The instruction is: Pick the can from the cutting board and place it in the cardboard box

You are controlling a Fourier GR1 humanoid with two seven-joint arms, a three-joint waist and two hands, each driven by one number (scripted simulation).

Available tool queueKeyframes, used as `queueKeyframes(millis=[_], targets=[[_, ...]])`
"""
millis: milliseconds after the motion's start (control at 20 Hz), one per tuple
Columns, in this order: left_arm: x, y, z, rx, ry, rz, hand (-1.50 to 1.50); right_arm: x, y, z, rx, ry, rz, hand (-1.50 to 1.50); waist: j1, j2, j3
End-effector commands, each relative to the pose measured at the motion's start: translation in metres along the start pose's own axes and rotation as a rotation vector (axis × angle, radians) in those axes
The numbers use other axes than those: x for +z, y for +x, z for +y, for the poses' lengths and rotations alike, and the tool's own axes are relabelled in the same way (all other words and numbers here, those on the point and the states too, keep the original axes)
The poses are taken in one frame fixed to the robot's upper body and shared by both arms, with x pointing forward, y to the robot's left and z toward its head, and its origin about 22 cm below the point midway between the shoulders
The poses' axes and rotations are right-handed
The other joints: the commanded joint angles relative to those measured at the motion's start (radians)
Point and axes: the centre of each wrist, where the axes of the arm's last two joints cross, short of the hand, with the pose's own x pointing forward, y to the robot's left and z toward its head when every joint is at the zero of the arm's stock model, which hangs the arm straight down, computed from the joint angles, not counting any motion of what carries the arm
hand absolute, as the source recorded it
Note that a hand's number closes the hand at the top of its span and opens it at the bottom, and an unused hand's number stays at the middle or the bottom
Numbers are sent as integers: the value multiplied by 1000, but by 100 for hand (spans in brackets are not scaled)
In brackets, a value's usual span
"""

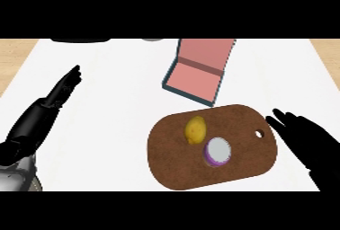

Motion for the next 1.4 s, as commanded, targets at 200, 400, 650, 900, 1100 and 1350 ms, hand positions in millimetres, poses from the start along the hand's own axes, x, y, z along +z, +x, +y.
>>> queueKeyframes(millis=[200,400,650,900,1100,1350], targets=[[-9,-11,-21,42,-52,12,0,5,43,12,114,144,110,-150,1,15,-19],[-20,-14,-9,39,-36,20,0,-26,59,25,96,173,167,-150,3,15,-16],[-5,-31,-9,66,-39,37,0,-35,86,49,84,209,189,-150,-2,8,-15],[-18,-27,-28,71,-34,33,0,-57,100,63,142,165,220,-150,-13,8,-14],[-18,-23,-25,50,-16,43,0,-71,104,67,157,157,245,-150,-16,7,-13],[-20,-20,-15,60,-31,46,0,-84,103,79,176,184,254,-150,-18,8,-12]])
